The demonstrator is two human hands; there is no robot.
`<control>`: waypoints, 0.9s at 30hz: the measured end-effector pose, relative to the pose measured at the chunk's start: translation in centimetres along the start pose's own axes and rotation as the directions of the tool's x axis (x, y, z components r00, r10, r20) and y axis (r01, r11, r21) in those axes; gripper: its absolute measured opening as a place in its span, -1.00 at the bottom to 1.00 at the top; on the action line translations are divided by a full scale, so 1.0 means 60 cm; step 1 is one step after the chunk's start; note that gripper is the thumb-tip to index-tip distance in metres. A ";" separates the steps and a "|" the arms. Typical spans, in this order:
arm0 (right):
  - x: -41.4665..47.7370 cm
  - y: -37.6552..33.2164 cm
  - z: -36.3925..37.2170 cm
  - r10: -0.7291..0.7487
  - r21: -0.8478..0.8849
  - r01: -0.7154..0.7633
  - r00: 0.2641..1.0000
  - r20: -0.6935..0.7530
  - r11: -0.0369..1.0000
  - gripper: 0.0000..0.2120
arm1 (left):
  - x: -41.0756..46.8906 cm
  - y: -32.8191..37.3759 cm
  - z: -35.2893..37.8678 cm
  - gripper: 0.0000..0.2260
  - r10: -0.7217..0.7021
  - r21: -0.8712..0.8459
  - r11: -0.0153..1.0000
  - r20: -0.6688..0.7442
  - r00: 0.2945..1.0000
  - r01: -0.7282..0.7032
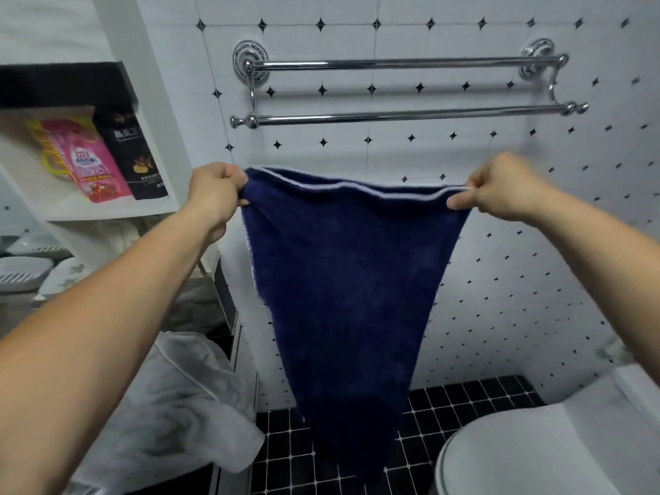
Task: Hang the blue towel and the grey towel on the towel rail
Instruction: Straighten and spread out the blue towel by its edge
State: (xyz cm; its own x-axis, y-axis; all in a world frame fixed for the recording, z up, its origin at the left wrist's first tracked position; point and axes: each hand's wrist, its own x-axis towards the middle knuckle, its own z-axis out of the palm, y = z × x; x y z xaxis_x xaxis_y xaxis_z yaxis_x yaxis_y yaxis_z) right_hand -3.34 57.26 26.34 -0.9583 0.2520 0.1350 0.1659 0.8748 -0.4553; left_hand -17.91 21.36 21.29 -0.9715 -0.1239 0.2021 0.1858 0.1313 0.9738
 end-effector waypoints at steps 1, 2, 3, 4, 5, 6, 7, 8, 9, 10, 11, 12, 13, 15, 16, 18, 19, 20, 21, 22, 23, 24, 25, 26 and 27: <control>-0.006 -0.004 -0.002 -0.076 0.039 0.070 0.985 0.158 0.997 -0.61 | 0.000 0.001 0.000 -0.79 0.001 0.010 1.000 -0.006 1.000 -0.001; -0.014 -0.009 -0.005 -0.162 0.105 0.134 0.932 0.326 0.985 -0.59 | 0.000 0.000 -0.001 -0.79 -0.007 0.021 1.000 -0.023 1.000 0.007; -0.021 -0.013 -0.008 -0.230 0.173 0.170 0.867 0.442 0.970 -0.56 | 0.000 -0.001 -0.006 -0.78 -0.021 0.028 0.999 -0.044 0.999 0.023; -0.026 -0.013 -0.012 -0.274 0.227 0.183 0.830 0.485 0.957 -0.54 | 0.001 -0.004 -0.013 -0.77 -0.040 0.025 0.999 -0.069 0.997 0.042; -0.027 -0.013 -0.014 -0.280 0.256 0.177 0.844 0.457 0.950 -0.54 | 0.000 -0.007 -0.021 -0.77 -0.056 0.018 0.998 -0.091 0.994 0.058; -0.021 -0.010 -0.015 -0.238 0.248 0.153 0.901 0.362 0.957 -0.55 | 0.000 -0.009 -0.030 -0.76 -0.065 0.013 0.998 -0.103 0.993 0.066; -0.011 -0.008 -0.014 -0.152 0.210 0.104 0.963 0.224 0.972 -0.57 | -0.002 -0.010 -0.034 -0.76 -0.061 0.009 0.998 -0.102 0.993 0.062; -0.001 -0.007 -0.010 -0.047 0.139 0.037 0.997 0.067 0.990 -0.61 | -0.004 -0.008 -0.034 -0.76 -0.048 0.007 0.999 -0.085 0.995 0.048; 0.005 -0.010 -0.004 0.018 0.080 -0.013 0.998 -0.063 0.997 -0.66 | -0.008 -0.005 -0.028 -0.76 -0.028 0.012 1.000 -0.058 0.998 0.029; 0.009 -0.015 0.002 0.015 0.073 -0.007 0.993 -0.115 0.997 -0.70 | -0.012 -0.001 -0.018 -0.76 -0.009 0.020 1.000 -0.033 0.999 0.009; 0.010 -0.019 0.007 -0.038 0.105 0.045 0.997 -0.063 0.993 -0.71 | -0.013 0.002 -0.008 -0.77 0.004 0.033 0.999 -0.016 1.000 -0.003; 0.011 -0.023 0.010 -0.126 0.158 0.115 0.990 0.060 0.981 -0.71 | -0.015 0.002 -0.001 -0.77 0.006 0.046 0.999 -0.007 1.000 -0.006; 0.009 -0.025 0.010 -0.203 0.203 0.168 0.965 0.168 0.965 -0.70 | -0.015 0.002 0.003 -0.77 -0.001 0.060 0.998 -0.008 1.000 0.001; 0.016 -0.007 0.006 -0.238 0.249 0.197 0.960 0.147 0.948 -0.70 | -0.015 -0.001 -0.004 -0.77 -0.021 0.086 0.996 -0.035 0.999 0.024; 0.027 0.009 0.003 -0.180 0.261 0.164 0.983 0.036 0.951 -0.69 | -0.014 -0.002 -0.010 -0.76 -0.023 0.096 0.995 -0.044 0.999 0.027; 0.044 0.040 -0.004 -0.007 0.258 0.045 0.990 -0.143 0.965 -0.69 | -0.018 0.002 -0.012 -0.76 0.002 0.127 0.992 -0.001 1.000 -0.002; 0.048 0.052 -0.006 0.013 0.278 0.022 0.992 -0.125 0.960 -0.71 | -0.022 0.010 -0.006 -0.77 0.015 0.152 0.988 0.021 1.000 -0.018; 0.048 0.059 -0.007 -0.038 0.313 0.047 0.999 -0.034 0.949 -0.73 | -0.025 0.018 0.003 -0.80 0.021 0.178 0.984 0.023 1.000 -0.025; 0.044 0.061 -0.012 -0.131 0.355 0.086 0.986 0.104 0.931 -0.75 | -0.029 0.026 0.011 -0.84 0.020 0.199 0.980 0.009 1.000 -0.021; 0.037 0.060 -0.021 -0.224 0.387 0.118 0.944 0.241 0.914 -0.75 | -0.032 0.033 0.019 -0.86 0.007 0.201 0.980 -0.007 1.000 -0.006; 0.031 0.061 -0.032 -0.292 0.392 0.145 0.891 0.348 0.909 -0.74 | -0.035 0.038 0.024 -0.86 -0.015 0.176 0.984 -0.015 1.000 0.017; 0.029 0.065 -0.043 -0.328 0.375 0.169 0.850 0.413 0.911 -0.72 | -0.041 0.042 0.027 -0.86 -0.041 0.121 0.992 -0.012 0.999 0.043; 0.032 0.072 -0.053 -0.332 0.348 0.189 0.845 0.418 0.918 -0.69 | -0.046 0.044 0.026 -0.85 -0.063 0.053 0.997 0.002 0.998 0.063; 0.039 0.081 -0.060 -0.299 0.304 0.191 0.882 0.364 0.933 -0.68 | -0.052 0.045 0.023 -0.83 -0.082 0.000 0.997 0.032 0.996 0.082; 0.049 0.094 -0.064 -0.232 0.251 0.164 0.934 0.271 0.954 -0.69 | -0.059 0.047 0.020 -0.82 -0.099 -0.022 0.995 0.088 0.991 0.101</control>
State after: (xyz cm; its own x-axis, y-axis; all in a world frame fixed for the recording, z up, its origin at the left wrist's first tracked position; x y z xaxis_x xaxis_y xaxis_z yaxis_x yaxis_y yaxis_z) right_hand -4.31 64.49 27.55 -0.9968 -0.0795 -0.0070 -0.0571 0.7722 -0.6328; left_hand -14.12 23.35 23.21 -0.9942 -0.0496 0.0950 0.0899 0.0969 0.9912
